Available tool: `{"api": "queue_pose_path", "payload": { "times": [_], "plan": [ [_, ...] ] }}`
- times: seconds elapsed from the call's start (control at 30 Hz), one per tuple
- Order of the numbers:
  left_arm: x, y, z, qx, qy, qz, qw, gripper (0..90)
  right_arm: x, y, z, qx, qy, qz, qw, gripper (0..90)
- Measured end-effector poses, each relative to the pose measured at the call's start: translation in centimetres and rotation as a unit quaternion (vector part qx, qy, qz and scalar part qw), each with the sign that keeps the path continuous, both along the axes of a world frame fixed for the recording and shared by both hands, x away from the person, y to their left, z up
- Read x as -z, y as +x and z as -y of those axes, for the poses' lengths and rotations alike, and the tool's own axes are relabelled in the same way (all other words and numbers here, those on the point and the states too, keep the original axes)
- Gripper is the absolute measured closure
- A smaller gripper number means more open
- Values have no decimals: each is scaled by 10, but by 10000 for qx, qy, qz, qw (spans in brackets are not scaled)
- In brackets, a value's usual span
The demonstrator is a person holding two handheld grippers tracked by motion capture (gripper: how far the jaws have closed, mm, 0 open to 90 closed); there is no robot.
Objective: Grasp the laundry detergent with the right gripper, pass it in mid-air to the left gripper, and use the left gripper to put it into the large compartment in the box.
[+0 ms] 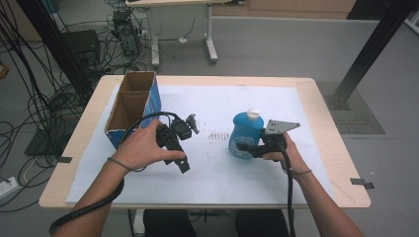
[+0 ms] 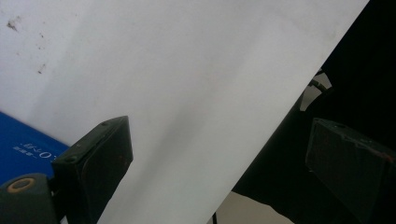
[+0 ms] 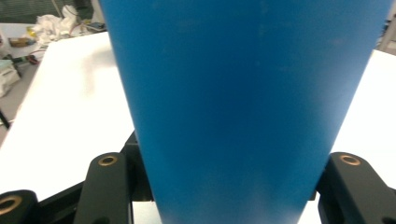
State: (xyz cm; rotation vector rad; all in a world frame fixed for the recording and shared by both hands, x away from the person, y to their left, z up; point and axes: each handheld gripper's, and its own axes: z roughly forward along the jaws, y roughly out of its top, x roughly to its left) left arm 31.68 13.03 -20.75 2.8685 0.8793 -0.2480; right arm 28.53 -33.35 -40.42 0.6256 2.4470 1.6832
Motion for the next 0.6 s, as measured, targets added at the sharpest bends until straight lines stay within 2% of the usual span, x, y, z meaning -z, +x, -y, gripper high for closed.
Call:
{"api": "queue_pose_path", "payload": {
  "times": [0.3,0.47,0.6],
  "plan": [
    [-14,-1,0,196,-127,89,9997,76,-7,2,-5,-454,53,-102,9989,417],
    [-22,-1,7,325,-66,138,9994,76,-8,3,-8,-674,85,-147,9976,417],
    [-29,0,9,454,-122,176,9987,76,-9,5,-9,-848,137,-192,9961,417]
  ]
}}
